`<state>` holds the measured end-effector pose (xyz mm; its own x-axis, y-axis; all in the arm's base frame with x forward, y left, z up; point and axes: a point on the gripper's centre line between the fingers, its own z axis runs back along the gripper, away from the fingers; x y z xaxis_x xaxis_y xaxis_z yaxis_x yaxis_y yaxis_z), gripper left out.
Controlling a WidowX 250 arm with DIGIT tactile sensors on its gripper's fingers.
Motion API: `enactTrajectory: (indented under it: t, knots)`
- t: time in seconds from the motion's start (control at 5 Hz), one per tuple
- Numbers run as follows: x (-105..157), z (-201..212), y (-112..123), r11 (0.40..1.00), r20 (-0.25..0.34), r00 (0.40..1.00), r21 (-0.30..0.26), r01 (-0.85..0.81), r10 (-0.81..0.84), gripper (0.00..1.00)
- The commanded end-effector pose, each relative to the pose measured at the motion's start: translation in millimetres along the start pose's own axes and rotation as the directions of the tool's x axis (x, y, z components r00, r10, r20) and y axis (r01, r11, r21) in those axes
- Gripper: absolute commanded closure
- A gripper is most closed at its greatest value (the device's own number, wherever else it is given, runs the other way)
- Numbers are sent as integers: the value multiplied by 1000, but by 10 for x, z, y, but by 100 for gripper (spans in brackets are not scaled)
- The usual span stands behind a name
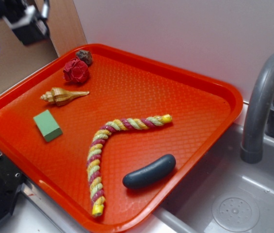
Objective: Grab the green block.
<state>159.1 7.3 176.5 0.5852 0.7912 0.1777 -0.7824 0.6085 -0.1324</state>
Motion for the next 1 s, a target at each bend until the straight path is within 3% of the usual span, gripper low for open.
enactTrajectory:
  t: [0.0,0.4,0.8]
  knots:
    - [6,-717,158,958,48,965,122,-260,256,0]
    - [56,-1093,271,967,65,977,145,-210,202,0]
    - [146,-1317,357,983,34,987,94,-158,156,0]
